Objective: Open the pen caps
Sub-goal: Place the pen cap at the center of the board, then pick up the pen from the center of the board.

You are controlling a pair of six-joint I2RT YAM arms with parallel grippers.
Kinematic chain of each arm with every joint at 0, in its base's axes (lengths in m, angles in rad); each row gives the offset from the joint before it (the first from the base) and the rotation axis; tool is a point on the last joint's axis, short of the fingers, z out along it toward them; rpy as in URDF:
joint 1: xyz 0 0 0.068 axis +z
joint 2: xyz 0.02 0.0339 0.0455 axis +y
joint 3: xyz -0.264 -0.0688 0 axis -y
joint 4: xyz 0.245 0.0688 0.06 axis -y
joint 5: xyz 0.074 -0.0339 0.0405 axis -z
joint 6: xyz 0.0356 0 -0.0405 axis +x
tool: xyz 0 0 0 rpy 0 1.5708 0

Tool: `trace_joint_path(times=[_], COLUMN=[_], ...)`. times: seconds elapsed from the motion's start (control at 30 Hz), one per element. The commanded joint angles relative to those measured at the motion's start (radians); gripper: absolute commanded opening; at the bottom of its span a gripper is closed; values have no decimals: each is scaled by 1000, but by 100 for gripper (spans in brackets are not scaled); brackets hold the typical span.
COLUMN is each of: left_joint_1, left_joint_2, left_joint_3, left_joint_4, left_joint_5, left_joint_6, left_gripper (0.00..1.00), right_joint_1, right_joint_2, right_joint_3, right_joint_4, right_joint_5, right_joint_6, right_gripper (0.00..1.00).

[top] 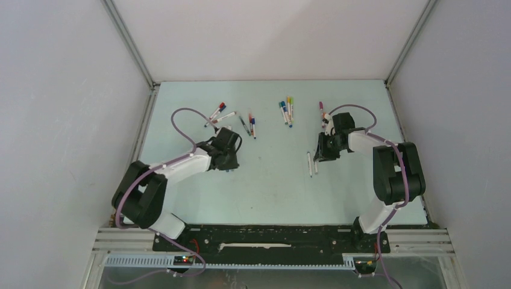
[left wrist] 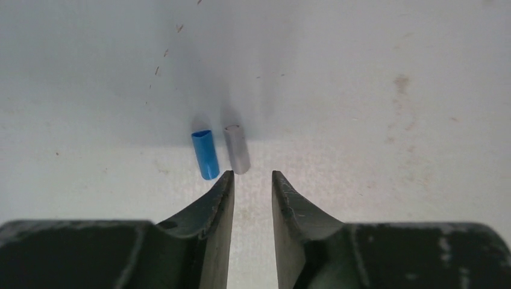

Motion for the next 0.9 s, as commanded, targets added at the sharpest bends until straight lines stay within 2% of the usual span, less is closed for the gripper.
trace_joint_path(times=[0.0,0.2,0.3,0.33,0.43,0.53,0.57,0.6,0.77,0.87], left_joint_1=[-4,-4,-4,-4,-2,-2,-1,-1,8,10], left_joint_2=[-147,-343,-441,-479,-609,-712,-740,-764,-835,-843], left_joint_3=[42,-20,-61,-80,-167,-257,-284,-311,-393,-406], left_joint_4=[15,72,118,138,254,362,387,419,438,425], left_joint_5=[32,24,20,18,23,10,-6,-25,-89,-70], left_joint_6=[9,11,21,22,17,19,15,5,-68,-66], left_gripper=[35,51,53,56,70,89,97,99,100,100], right_joint_1=[2,-3,-15,-32,-95,-168,-185,-195,-210,-211], right_joint_2=[0,-43,-79,-92,-131,-154,-156,-156,-112,-42], right_joint_3=[40,69,94,106,132,140,147,155,249,346], right_joint_4=[-10,-50,-97,-119,-209,-241,-244,-247,-244,-224], right_joint_5=[-16,-113,-187,-259,-425,-509,-515,-509,-435,-310], right_joint_6=[-27,-104,-210,-261,-434,-500,-511,-518,-529,-467], right_gripper=[29,33,36,38,39,41,42,43,46,47])
